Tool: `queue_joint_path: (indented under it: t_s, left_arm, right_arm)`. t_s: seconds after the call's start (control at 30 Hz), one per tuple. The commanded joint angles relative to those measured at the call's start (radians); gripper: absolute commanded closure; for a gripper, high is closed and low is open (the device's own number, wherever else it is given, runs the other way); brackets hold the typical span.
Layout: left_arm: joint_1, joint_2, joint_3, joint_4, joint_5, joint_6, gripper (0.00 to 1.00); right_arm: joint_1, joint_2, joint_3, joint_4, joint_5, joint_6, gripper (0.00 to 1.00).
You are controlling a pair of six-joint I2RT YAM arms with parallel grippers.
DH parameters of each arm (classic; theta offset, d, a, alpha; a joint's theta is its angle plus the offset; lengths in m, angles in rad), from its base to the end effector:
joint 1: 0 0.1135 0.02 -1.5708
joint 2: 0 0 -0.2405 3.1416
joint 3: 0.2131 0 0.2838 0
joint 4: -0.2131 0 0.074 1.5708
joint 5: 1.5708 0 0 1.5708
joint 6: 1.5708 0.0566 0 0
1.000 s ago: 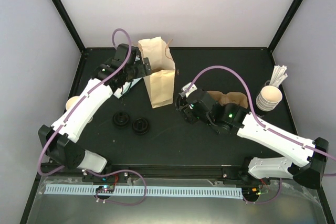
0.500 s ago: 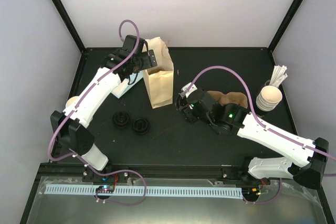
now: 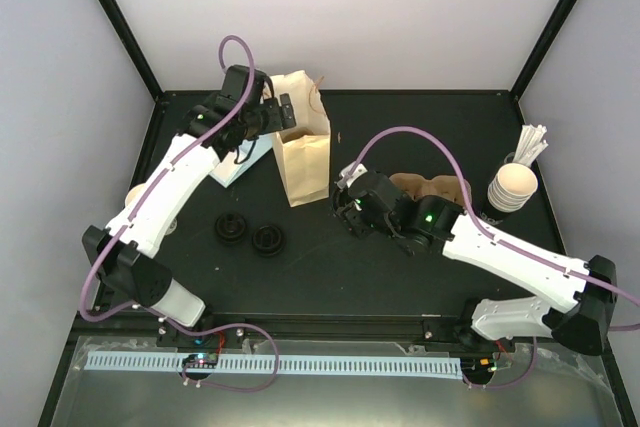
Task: Pack the takeout coffee
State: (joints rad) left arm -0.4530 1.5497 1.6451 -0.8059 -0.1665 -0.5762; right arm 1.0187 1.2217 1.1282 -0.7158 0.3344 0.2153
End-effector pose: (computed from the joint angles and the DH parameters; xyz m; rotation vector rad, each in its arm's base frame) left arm 0.3491 -0.1595 0.3554 -0.2287 2.2827 -0.3512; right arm 0.1771 0.2520 0.2811 -0.7656 2.2047 0.2187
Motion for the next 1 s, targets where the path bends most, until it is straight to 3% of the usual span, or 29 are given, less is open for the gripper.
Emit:
queue_joint_path:
  t_s: [0.0,0.3,0.97]
  left_arm:
    - [-0.002,-0.075,0.023,-0.004,0.042,0.037,0.01]
    - [-0.003,-0.139,0.004,0.021,0.052,0.071,0.01]
    - [0.000,-0.064,-0.014,0.064,0.066,0.085,0.01]
  right_arm:
    - [-0.007,0.025,-0.013,0.006,-0.031,0.016,0.34]
    - [-0.007,0.061,-0.038,0.027,-0.080,0.031,0.35]
    - [-0.007,0.073,-0.073,0.047,-0.126,0.060,0.35]
